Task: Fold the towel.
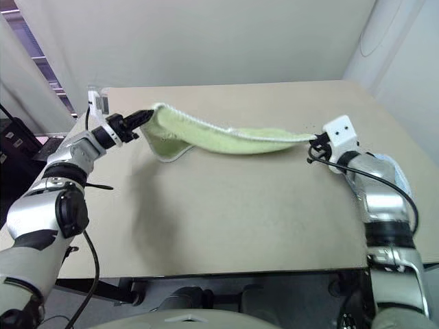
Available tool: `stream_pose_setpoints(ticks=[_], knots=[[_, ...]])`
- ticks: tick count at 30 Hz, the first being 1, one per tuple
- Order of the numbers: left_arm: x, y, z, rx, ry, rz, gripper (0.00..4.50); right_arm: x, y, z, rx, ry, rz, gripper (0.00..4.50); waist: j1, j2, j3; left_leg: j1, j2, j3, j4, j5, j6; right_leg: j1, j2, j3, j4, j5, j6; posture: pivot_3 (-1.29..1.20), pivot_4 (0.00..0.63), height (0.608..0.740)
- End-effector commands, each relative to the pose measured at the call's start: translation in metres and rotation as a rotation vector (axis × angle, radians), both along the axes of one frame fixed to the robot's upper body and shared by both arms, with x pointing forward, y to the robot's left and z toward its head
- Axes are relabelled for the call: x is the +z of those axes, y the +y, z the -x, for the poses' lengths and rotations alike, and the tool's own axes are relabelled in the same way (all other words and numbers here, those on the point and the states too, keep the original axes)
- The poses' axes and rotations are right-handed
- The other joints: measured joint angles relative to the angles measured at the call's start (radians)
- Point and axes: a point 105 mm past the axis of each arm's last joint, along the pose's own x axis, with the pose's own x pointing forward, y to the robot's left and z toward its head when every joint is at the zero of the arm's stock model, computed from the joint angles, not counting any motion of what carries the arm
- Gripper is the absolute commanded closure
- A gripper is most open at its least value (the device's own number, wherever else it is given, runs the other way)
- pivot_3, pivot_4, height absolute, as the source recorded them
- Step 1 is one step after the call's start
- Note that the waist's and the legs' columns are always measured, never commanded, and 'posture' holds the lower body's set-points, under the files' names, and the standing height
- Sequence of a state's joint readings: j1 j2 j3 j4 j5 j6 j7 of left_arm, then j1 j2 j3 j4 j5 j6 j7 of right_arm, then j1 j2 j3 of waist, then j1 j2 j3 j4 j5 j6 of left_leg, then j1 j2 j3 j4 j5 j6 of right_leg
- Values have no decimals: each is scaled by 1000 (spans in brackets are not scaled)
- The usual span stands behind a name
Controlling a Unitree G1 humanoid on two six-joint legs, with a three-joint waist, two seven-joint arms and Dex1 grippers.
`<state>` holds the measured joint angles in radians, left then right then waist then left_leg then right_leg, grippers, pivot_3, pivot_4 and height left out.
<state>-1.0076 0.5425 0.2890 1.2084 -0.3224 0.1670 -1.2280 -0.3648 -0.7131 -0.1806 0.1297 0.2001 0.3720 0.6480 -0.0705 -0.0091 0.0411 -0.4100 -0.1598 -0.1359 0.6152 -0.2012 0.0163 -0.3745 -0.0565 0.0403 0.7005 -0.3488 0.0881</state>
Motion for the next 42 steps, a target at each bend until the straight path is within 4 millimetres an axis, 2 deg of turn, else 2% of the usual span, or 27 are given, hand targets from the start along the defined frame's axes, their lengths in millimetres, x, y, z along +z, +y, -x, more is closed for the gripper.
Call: stream_pose_setpoints(ticks=[1, 5, 10, 12, 15, 18, 26, 30, 35, 37, 41, 42], knots=[[11, 16, 22, -120, -50, -115, 4457, 22, 11, 35, 115, -4, -4, 4500, 3, 0, 0, 0, 0, 0, 0, 0, 0, 0, 0, 0, 0, 0, 0, 0, 0, 740], [6, 20, 45, -212, 5, -130, 4457, 16, 14, 70, 169, 76, 10, 4500, 19, 0, 0, 1, 0, -1, 0, 0, 0, 1, 0, 0, -1, 0, 0, 0, 0, 740], [-9, 11, 85, -357, 43, -211, 4457, 8, 10, 114, 204, 202, 6, 4500, 46, -1, 0, 1, 0, -1, 3, -3, -1, 2, -1, -1, -4, -1, -1, 0, 0, 740], [-9, 9, 96, -381, 44, -202, 4457, 4, 4, 126, 189, 247, 7, 4500, 59, -1, 0, 1, 0, -1, 3, -3, -1, 2, -1, -1, -4, -2, -4, 0, 0, 740], [-16, 2, 123, -477, 78, -240, 4457, 0, 1, 145, 200, 303, -4, 4500, 64, -1, 0, 0, 0, 0, 4, -3, -1, 3, -1, -1, -6, -2, -5, 0, 0, 740], [-25, 5, 147, -549, 105, -297, 4457, -5, -2, 162, 207, 361, -7, 4500, 64, 0, 0, 1, 1, 0, 3, -4, 0, 5, -1, -1, -10, -3, -6, 0, 0, 740], [-37, 16, 165, -584, 164, -341, 4457, -7, 7, 194, 257, 426, -45, 4500, 77, 1, 1, 1, 2, 3, 0, -6, 2, 8, -3, 0, -18, -3, -7, 0, 0, 740], [-49, 26, 182, -608, 218, -389, 4457, -14, 5, 216, 258, 498, -11, 4500, 84, 3, 1, 0, 2, 4, -2, -7, 4, 7, -4, 0, -21, -4, -7, 0, 0, 740], [-48, 41, 207, -599, 296, -391, 4457, -17, 0, 237, 264, 557, 32, 4500, 83, 5, 2, -1, 2, 5, -4, -9, 7, 8, -4, 0, -25, -5, -7, 0, 0, 740], [-49, 42, 212, -592, 302, -392, 4457, -20, 3, 238, 285, 573, 48, 4500, 83, 5, 2, 0, 2, 5, -4, -9, 7, 10, -4, 1, -28, -5, -7, 0, 0, 740], [-51, 41, 204, -542, 289, -359, 4457, -23, 12, 231, 352, 568, 90, 4500, 84, 7, 3, 2, 3, 10, -4, -10, 9, 16, -7, 0, -30, -5, -7, 0, 0, 740], [-50, 39, 201, -530, 280, -343, 4457, -24, 13, 223, 364, 553, 87, 4500, 84, 8, 3, 2, 4, 14, -4, -11, 10, 16, -8, 0, -30, -5, -8, 0, 0, 740]])
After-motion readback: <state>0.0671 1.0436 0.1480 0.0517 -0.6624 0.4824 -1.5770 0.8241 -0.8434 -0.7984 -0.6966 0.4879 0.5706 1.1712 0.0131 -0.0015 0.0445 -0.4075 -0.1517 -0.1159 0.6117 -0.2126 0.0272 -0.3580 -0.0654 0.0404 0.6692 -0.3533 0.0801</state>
